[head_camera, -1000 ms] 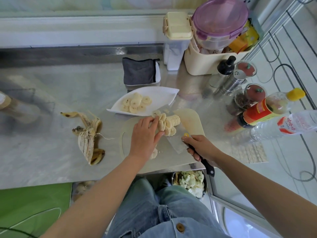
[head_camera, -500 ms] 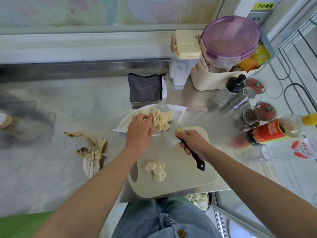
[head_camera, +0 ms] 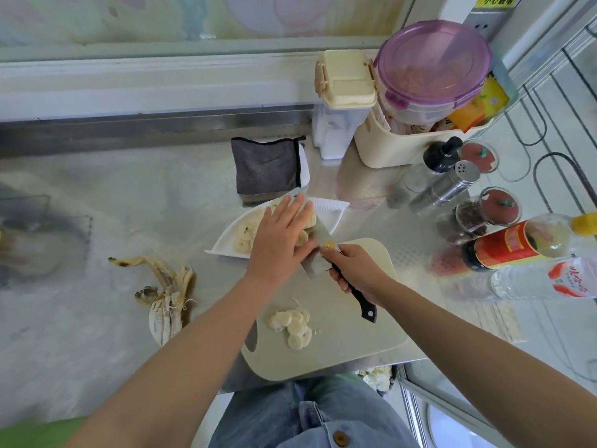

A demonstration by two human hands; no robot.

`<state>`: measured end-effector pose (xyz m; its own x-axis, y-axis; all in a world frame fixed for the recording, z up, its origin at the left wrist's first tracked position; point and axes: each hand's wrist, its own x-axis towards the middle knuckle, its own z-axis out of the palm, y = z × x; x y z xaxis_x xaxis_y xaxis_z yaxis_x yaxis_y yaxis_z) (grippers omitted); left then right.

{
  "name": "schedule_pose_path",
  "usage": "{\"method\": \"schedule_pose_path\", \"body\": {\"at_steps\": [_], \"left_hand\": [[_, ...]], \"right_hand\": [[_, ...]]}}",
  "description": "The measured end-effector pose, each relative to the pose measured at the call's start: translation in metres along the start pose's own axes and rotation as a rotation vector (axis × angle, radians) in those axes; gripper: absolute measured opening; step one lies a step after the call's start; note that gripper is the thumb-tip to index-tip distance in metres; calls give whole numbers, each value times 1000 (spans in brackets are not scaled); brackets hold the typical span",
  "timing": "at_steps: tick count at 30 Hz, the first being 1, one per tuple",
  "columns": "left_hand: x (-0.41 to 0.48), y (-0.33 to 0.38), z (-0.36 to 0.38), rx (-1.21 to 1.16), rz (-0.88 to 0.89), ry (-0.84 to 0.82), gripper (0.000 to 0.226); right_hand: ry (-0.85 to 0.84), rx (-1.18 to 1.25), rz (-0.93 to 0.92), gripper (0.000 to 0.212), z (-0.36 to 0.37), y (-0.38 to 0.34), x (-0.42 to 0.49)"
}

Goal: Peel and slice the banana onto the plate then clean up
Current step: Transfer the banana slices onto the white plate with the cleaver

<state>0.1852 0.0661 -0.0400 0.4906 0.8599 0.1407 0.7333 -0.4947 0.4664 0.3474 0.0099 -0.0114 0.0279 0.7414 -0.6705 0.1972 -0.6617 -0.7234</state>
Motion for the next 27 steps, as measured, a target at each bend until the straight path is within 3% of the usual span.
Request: {"method": "schedule_pose_path", "body": {"at_steps": [3,8,23,27], "left_hand": [[10,4,1,35,33,-55,56],[10,-2,1,29,12,-2,35],[-2,-5,1,195,-38,12,44],[-6,6,5,226,18,-110,48]], "right_hand": [[-3,-29,-5,31,1,1,0],[22,-3,6,29,-6,4,-1],[82,31,35,35,-40,14,-20],[60,58,45,34,-35,14,-22]]}}
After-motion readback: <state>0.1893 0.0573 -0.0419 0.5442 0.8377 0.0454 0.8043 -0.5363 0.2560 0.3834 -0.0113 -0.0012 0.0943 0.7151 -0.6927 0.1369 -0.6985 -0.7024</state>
